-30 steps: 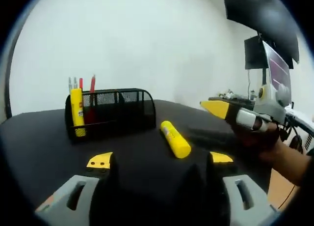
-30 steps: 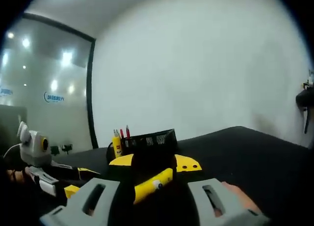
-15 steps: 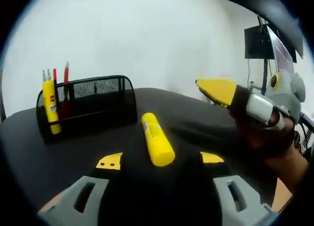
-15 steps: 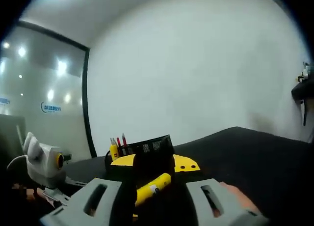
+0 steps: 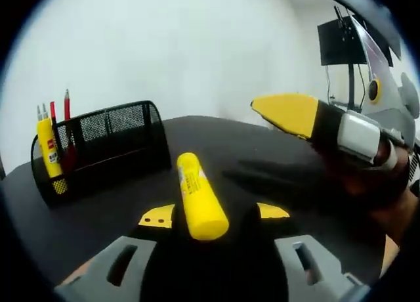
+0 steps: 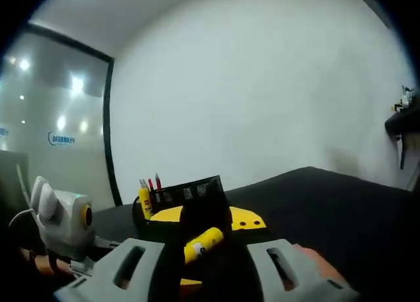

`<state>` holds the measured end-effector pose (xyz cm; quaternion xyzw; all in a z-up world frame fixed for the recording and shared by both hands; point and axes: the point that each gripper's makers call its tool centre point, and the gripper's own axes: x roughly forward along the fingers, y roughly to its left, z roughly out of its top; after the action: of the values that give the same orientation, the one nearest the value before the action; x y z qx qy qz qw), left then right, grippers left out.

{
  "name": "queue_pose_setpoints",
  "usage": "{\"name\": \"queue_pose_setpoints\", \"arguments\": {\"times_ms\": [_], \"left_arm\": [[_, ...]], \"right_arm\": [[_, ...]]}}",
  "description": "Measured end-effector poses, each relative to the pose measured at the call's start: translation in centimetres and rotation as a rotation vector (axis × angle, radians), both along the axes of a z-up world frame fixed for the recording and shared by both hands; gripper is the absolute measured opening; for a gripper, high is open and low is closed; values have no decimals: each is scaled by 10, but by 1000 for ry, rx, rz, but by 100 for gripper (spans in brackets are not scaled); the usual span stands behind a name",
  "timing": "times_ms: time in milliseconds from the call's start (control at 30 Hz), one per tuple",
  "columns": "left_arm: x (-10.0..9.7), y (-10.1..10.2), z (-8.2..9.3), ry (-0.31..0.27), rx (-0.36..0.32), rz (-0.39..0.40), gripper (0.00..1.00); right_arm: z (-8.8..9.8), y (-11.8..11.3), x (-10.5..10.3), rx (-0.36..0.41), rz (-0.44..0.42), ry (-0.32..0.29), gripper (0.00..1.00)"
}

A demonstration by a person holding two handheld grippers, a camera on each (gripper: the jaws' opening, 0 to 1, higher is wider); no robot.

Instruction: Pick up pens and glue sticks and place them into the holder.

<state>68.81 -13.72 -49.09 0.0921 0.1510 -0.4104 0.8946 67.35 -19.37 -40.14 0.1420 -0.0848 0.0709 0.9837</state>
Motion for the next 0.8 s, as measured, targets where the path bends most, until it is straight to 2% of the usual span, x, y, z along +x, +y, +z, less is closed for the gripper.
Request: {"name": "queue_pose_setpoints", "arguments": {"times_ms": [100,233,467,633,800], "left_arm": [[1,-2,0,-8,7,2,39],[6,4,3,-41,16,25,24],[8,8,7,-45,4,45,22],[10,18,19,-84,-21,78,19],[10,31,30,-99,-52,114,19]], "right_arm": [[-2,-1,1,9,7,5,21],[1,-4,0,31,16,-6,21],[2,-3,-2,46,22,-13,21],[5,-6,-3,74,22,-27,21],[4,-3,-4,75,27,-26,21]]}}
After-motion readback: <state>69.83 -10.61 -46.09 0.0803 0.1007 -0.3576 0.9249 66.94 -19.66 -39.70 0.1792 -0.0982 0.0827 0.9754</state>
